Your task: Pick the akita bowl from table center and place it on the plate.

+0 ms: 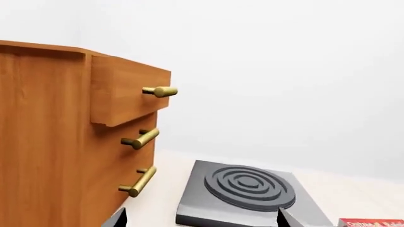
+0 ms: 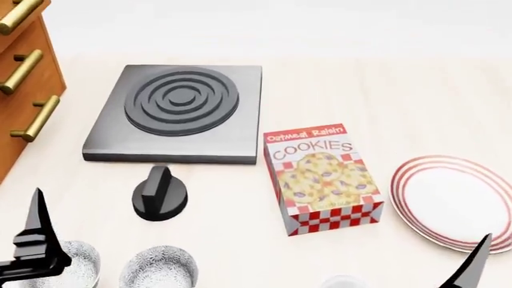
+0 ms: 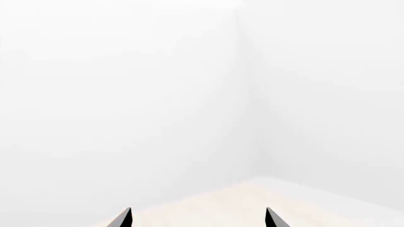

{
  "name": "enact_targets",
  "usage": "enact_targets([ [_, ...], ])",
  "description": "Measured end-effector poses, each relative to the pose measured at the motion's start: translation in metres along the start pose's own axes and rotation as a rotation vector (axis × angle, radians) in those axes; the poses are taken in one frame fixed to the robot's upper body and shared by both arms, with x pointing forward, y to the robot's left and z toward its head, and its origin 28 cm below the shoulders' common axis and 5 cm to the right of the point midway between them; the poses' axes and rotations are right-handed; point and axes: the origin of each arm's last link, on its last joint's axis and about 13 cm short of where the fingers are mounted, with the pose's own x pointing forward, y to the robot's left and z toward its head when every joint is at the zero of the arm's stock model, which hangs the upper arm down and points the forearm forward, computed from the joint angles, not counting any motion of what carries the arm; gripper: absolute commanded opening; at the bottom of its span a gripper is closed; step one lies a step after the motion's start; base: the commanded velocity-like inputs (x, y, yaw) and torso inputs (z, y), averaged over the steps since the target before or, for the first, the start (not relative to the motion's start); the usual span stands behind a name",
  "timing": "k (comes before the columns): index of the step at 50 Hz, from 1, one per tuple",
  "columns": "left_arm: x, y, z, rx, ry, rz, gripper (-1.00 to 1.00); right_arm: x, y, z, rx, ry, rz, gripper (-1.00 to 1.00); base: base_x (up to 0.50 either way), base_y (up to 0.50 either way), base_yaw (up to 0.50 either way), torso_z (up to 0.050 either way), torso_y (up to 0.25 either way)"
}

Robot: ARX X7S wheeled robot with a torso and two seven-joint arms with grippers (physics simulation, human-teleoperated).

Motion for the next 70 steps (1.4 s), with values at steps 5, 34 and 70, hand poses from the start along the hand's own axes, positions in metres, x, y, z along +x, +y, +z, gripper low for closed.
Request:
enact_targets([
  [5, 0.001, 0.001, 0.001, -0.001, -0.005, 0.006, 1.0, 0.0, -0.002, 0.002, 0.007, -0.014, -0.009, 1.0, 0.13, 0.0, 0.0, 0.0, 0.0],
  [34, 0.002, 0.005, 0.004, -0.011, -0.016, 0.033, 1.0, 0.0, -0.004, 0.006, 0.026, -0.033, -0.006, 1.0, 0.04, 0.0, 0.0, 0.0, 0.0],
  [70, -0.006, 0.034, 0.017, -0.103, -0.067, 0.2, 1.0, 0.046, 0.106, 0.009, 0.265, 0.629, 0.724, 1.0, 0.0, 0.0, 0.0, 0.0, 0.0],
])
